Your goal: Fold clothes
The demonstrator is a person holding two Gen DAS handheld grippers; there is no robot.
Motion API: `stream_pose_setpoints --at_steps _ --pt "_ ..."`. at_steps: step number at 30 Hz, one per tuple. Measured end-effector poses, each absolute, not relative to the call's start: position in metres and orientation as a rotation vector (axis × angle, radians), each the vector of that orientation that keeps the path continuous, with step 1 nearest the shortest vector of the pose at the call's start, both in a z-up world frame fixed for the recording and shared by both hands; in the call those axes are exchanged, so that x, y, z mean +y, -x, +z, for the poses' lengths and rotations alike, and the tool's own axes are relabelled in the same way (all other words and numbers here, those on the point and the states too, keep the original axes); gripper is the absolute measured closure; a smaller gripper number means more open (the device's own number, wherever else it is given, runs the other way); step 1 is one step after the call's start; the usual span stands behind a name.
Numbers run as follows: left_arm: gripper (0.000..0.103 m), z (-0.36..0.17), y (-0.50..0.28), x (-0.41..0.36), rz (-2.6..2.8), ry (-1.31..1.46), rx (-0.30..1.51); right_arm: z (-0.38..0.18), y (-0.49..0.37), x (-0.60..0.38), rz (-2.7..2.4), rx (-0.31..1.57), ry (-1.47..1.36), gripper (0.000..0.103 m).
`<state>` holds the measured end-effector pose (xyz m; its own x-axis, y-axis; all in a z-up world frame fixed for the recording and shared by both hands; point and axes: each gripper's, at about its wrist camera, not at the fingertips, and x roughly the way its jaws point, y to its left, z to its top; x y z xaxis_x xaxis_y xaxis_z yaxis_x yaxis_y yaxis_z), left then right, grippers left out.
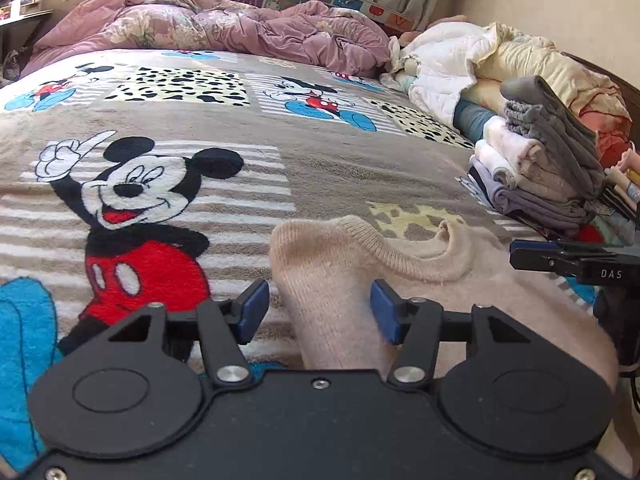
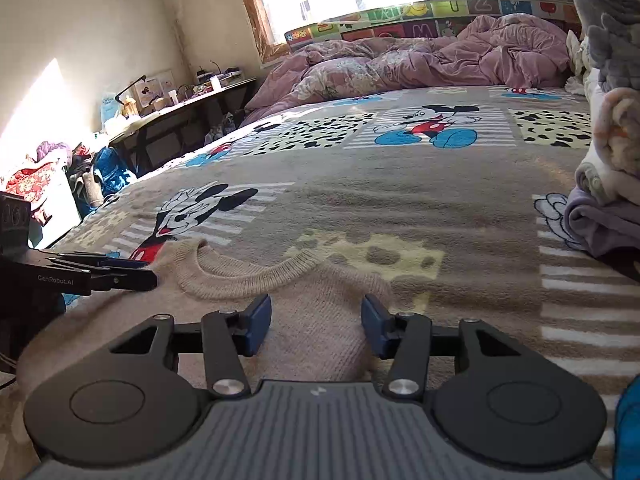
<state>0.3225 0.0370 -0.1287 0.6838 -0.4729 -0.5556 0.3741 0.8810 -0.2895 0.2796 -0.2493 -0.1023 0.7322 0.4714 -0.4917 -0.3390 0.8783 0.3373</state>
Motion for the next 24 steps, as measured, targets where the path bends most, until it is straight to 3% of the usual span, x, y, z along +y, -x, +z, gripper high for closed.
stream_pose_setpoints --at_steps 2,8,14,24 --pt "0.048 -0.123 -0.299 0.049 -0.440 0.244 0.652 -0.107 -0.260 -0.257 0.432 0.611 -0.346 0.043" --pt "0.038 -0.137 -0.234 0.073 -0.390 0.593 0.712 -0.121 -0.202 -0.281 0.371 0.631 -0.688 0.032" --pt "0.029 -0.159 -0.215 0.063 -0.340 0.718 0.793 -0.149 -0.167 -0.276 0.283 0.653 -0.841 0.035" --pt "0.035 -0.168 -0.248 0.051 -0.354 0.729 0.774 -0.152 -0.214 -0.265 0.306 0.702 -0.838 0.033"
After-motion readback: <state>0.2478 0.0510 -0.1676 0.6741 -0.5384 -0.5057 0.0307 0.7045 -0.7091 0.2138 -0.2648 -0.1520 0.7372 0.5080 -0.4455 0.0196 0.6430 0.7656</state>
